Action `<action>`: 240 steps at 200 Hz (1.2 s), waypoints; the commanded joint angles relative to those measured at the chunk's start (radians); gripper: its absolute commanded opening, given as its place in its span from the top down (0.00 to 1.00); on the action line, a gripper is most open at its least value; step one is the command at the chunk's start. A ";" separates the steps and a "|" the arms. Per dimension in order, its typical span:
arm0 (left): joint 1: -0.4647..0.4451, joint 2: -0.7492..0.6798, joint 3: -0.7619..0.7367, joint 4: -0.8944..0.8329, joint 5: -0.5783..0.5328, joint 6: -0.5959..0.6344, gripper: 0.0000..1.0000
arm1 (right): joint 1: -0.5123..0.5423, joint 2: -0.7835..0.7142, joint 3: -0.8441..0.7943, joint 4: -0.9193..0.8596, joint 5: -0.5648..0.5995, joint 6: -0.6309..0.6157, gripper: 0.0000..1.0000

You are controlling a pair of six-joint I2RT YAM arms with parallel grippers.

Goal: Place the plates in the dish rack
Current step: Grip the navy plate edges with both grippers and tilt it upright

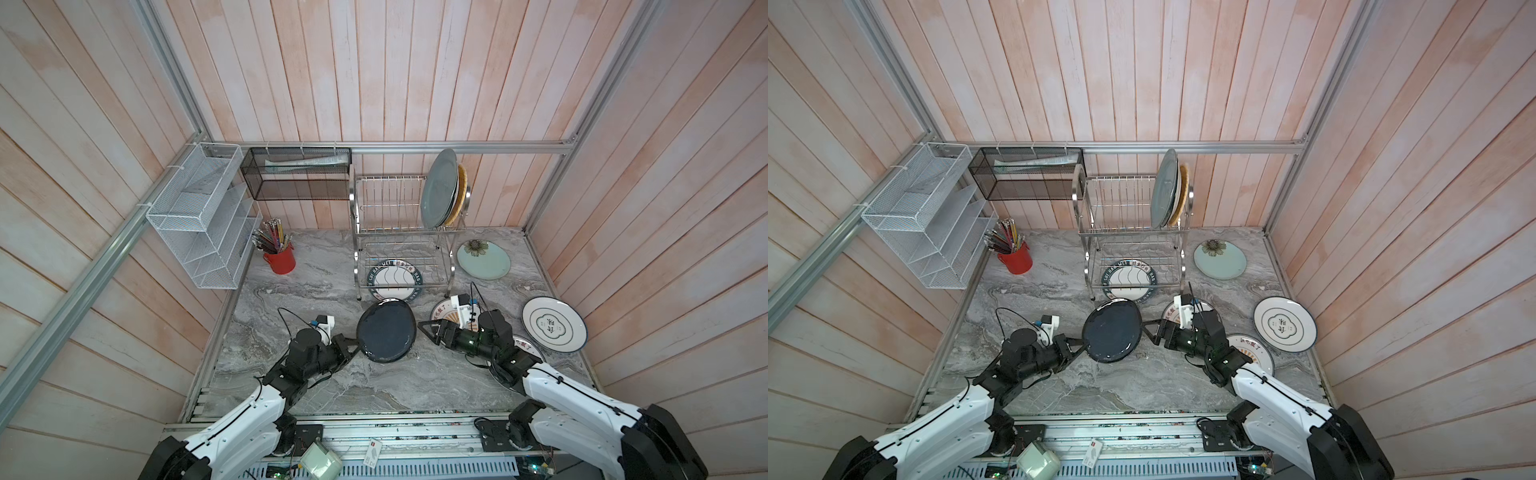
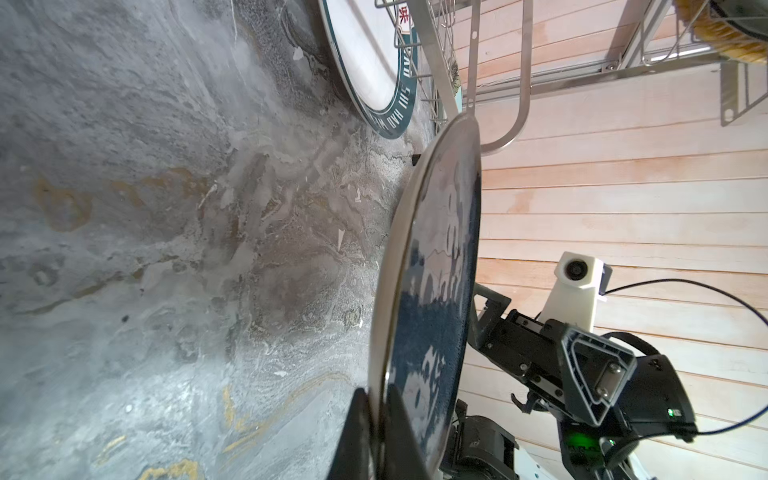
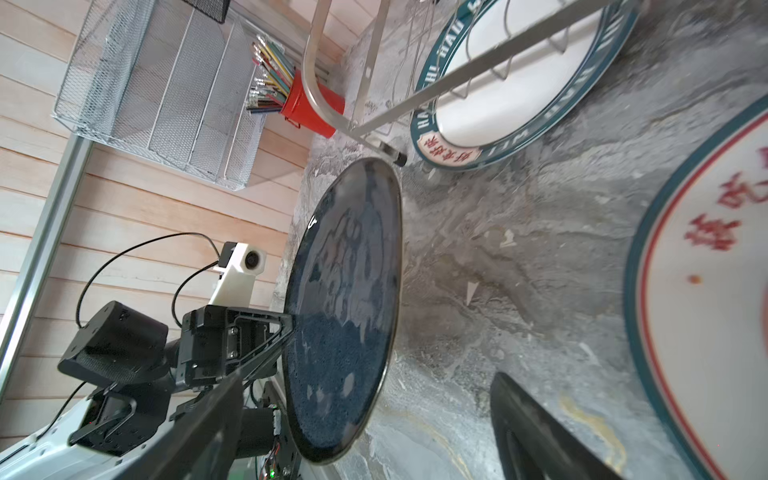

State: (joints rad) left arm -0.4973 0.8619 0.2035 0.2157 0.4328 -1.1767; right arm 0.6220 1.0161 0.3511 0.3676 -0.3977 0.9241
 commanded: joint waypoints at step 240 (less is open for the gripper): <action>0.008 -0.002 0.047 0.180 -0.013 -0.090 1.00 | 0.315 0.244 0.018 0.316 0.406 0.392 0.76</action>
State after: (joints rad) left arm -0.4915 0.8776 0.2035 0.2604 0.4107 -1.2552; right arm 0.9062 1.2716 0.3511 0.6582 -0.0563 1.2942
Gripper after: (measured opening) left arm 0.073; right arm 0.239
